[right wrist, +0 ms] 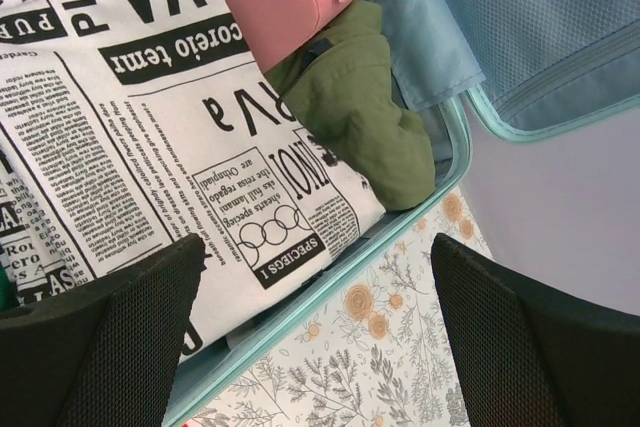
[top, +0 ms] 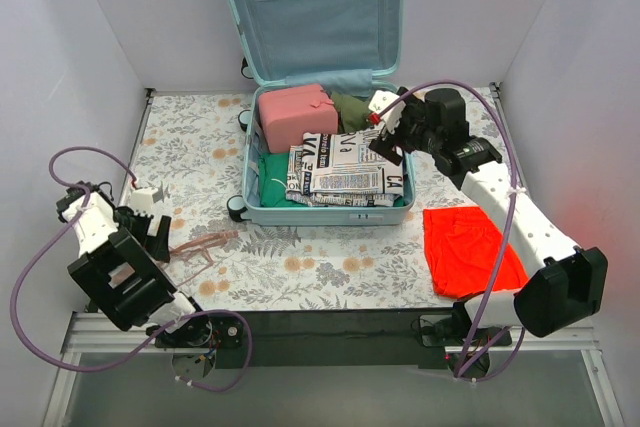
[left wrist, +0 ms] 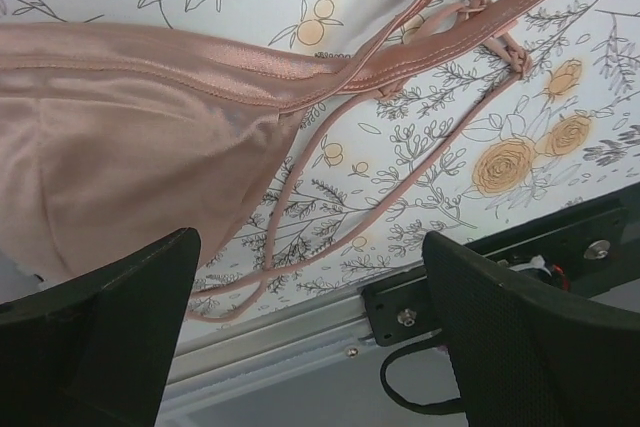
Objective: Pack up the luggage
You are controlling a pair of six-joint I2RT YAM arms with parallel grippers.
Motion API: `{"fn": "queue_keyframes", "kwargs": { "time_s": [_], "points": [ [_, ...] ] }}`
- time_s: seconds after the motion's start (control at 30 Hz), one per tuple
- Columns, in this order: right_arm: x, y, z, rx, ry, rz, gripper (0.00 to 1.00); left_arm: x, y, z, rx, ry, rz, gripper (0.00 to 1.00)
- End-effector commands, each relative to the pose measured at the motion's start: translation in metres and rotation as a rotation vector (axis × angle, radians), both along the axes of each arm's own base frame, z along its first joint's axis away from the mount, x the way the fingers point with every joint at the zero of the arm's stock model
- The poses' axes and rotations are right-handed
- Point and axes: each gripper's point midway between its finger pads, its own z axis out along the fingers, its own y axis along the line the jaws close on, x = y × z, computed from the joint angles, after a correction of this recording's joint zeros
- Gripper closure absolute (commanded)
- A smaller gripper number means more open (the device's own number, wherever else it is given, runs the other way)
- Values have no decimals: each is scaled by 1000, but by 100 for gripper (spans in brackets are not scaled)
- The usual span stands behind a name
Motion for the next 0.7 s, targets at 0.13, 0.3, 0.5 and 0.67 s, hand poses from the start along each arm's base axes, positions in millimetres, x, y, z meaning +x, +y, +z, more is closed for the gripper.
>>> {"fn": "queue_keyframes", "kwargs": {
  "time_s": [0.13, 0.3, 0.5, 0.67],
  "points": [
    [-11, -6, 12, 31, 0, -37, 2, 9, 21, -45, 121, -72, -72, 6],
    [-14, -10, 9, 31, 10, -56, 2, 9, 29, -75, 207, -114, -115, 11],
    [-14, -11, 12, 34, 6, -65, 2, 2, 19, -87, 167, -90, -117, 74],
    [-11, -8, 11, 54, 29, -75, 2, 20, 14, -45, 118, -165, -69, 100]
  ]
}}
